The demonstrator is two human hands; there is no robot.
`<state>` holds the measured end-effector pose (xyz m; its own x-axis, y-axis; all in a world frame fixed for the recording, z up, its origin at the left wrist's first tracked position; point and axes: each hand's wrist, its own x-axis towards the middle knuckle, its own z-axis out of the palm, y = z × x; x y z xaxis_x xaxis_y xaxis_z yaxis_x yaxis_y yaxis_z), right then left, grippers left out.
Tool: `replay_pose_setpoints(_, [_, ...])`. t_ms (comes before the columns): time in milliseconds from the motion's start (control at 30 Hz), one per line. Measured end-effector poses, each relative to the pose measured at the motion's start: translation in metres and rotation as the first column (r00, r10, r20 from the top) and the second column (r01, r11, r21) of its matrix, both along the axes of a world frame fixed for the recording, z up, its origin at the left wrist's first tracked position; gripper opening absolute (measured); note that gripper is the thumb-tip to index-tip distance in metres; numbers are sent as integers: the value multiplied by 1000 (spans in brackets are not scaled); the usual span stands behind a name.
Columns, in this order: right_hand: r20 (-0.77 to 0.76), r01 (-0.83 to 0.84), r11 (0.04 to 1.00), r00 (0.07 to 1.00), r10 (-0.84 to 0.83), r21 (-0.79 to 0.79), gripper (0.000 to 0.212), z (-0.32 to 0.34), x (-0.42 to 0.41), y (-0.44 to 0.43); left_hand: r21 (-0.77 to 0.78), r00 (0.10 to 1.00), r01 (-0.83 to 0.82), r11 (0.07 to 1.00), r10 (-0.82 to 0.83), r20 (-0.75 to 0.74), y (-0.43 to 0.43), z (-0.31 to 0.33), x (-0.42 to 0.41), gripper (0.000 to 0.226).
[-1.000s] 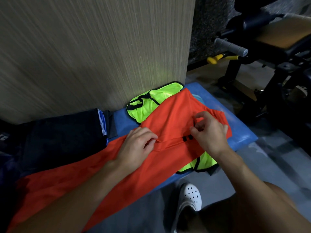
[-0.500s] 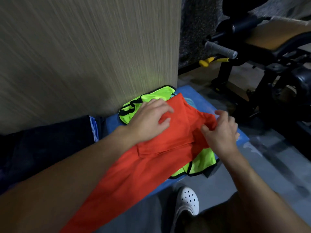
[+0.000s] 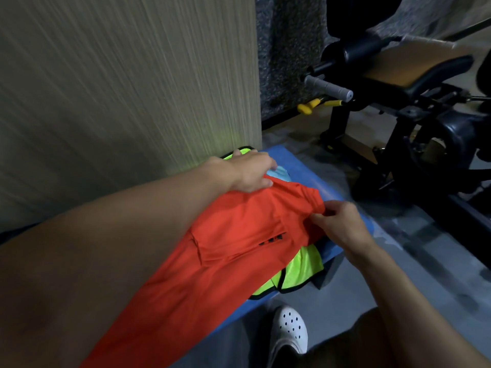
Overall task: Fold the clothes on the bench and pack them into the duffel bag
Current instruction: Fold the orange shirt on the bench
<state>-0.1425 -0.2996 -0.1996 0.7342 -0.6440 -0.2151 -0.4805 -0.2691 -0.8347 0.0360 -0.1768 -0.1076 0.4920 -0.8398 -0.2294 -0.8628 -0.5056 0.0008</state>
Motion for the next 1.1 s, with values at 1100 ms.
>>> replay_pose_setpoints(1100, [248, -738, 616, 565, 787, -276, 60, 26, -29, 184, -510, 893, -448, 735, 341, -293, 241, -42, -44, 36])
